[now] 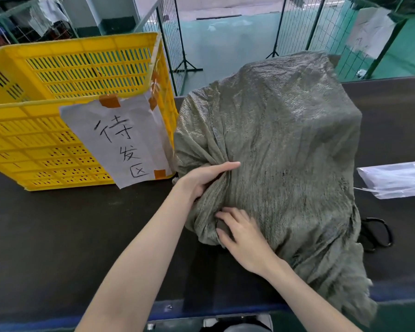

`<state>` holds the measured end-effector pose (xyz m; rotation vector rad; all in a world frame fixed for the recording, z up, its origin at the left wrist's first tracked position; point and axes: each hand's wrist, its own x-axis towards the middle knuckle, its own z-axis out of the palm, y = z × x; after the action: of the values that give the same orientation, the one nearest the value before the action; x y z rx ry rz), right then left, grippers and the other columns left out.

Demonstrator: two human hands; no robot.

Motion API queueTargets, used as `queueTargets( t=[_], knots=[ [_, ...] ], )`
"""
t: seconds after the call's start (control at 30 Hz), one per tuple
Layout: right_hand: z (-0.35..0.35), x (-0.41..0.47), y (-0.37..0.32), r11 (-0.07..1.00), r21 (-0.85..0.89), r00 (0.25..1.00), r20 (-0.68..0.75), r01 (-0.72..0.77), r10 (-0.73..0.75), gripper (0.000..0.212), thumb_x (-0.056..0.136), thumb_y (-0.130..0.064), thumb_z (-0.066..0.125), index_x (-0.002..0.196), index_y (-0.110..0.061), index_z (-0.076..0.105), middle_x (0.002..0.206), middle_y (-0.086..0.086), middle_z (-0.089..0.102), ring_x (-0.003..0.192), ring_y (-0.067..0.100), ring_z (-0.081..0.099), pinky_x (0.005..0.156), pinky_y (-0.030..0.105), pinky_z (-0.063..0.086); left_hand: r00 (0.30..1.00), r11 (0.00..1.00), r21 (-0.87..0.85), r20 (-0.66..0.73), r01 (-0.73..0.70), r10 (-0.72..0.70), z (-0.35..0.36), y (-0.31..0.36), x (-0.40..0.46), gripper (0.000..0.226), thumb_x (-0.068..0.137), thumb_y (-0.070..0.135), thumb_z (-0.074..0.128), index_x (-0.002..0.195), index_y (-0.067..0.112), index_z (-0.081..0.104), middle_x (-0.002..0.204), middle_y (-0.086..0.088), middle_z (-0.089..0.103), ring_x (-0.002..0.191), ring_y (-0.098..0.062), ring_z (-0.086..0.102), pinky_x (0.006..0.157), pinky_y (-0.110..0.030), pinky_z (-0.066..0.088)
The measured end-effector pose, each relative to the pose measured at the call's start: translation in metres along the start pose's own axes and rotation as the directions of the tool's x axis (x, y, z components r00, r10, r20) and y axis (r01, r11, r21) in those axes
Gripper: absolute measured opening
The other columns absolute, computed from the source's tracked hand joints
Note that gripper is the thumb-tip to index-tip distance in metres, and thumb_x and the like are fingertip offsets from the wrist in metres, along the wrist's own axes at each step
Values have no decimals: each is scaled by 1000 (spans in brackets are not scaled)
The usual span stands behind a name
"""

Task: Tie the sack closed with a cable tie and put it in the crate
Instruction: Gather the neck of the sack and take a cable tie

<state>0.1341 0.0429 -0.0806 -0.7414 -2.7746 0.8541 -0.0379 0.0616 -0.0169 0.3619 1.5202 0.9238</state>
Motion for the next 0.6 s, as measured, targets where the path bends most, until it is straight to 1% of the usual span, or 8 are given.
queueTargets(
  t=[0.03,0.1,0.2,0.3,0.4,0.5,0.53,0.6],
  knots=[
    [-2,-1,0,1000,-15,1000,-14,3,-3,53,87,-46,28,125,-22,54,127,-5,52,117,17,45,95,35,37,1000,1000,22,-8,6,-6,4,1,1,34,83,40,69,103,13,65,97,-10,71,89,-22,66,76,-32,52],
    [-7,-4,0,997,-73,991,-128,16,-26,39,88,-37,36,111,-20,61,111,-5,61,103,18,54,86,36,46,999,1000,22,-38,-5,6,9,0,5,34,80,34,73,105,12,64,96,-11,71,88,-23,67,74,-33,53],
    [-27,-8,1,995,-100,939,-338,24,-56,21,86,-24,46,95,-17,64,95,-4,65,90,20,59,76,36,50,997,998,-50,-68,-33,30,11,-3,6,32,81,25,74,107,8,65,99,-15,72,89,-27,68,82,-39,55],
    [-53,-8,12,992,-121,881,-471,-24,-36,14,85,-16,57,96,-15,64,98,-2,65,94,20,57,79,35,48,996,985,-151,-49,-82,75,11,-7,7,14,88,18,65,98,8,66,90,-11,73,79,-21,70,79,-34,56],
    [-74,-4,28,979,-119,828,-556,-167,74,23,82,-19,65,104,-13,62,108,3,61,99,25,55,80,36,44,989,976,-174,-91,-133,119,13,-11,5,24,89,20,64,109,8,64,101,-8,71,90,-18,68,79,-29,55],
    [-85,0,46,941,14,800,-523,-337,294,44,83,-33,65,120,-13,52,122,9,49,111,28,46,89,39,38,981,969,-187,-138,-165,140,16,-18,2,41,86,30,68,121,10,61,104,-1,70,92,-11,67,68,-21,53],
    [-85,2,52,919,103,796,-469,-381,383,50,83,-37,65,124,-14,47,125,8,44,114,28,42,93,41,36,979,973,-161,-148,-166,142,17,-21,0,46,86,35,66,125,11,59,106,2,69,94,-10,67,64,-18,52],
    [-82,4,60,867,299,800,-348,-399,488,56,83,-41,65,127,-15,42,127,6,40,119,27,38,98,41,34,977,994,-21,-189,-110,104,19,-27,-3,62,85,54,59,131,13,54,117,0,64,110,-16,63,67,-20,51]
  ],
)
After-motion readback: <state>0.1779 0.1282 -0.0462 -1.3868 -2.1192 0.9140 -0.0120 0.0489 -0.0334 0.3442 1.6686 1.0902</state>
